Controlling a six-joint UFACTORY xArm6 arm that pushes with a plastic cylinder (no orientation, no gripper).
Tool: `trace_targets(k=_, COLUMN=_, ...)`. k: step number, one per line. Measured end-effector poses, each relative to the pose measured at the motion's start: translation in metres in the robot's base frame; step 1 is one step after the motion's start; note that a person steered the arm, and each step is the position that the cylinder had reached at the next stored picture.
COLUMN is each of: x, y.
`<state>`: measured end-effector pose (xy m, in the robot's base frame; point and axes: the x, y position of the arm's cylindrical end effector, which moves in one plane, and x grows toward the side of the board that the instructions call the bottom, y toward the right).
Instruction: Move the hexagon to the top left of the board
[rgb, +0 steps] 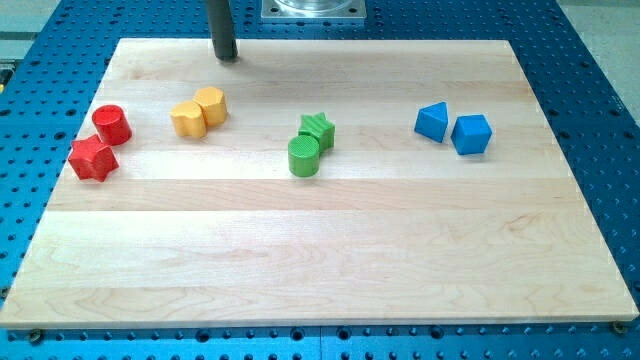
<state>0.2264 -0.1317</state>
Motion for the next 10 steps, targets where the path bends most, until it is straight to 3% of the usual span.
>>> trace_targets(k=1, x=0.023, y=0.000)
trace_targets(k=4, x=0.038, y=-0.002)
trace_targets(k=5, x=0.123, y=0.039)
trace_targets(k=6, x=0.168, y=0.045)
trace_targets(k=7, x=0.178, y=0.017)
trace_targets(k=8, x=0.145, y=-0.030)
trace_targets(k=9, x=0.078, y=-0.028)
trace_targets(k=10, x=0.080, y=0.037)
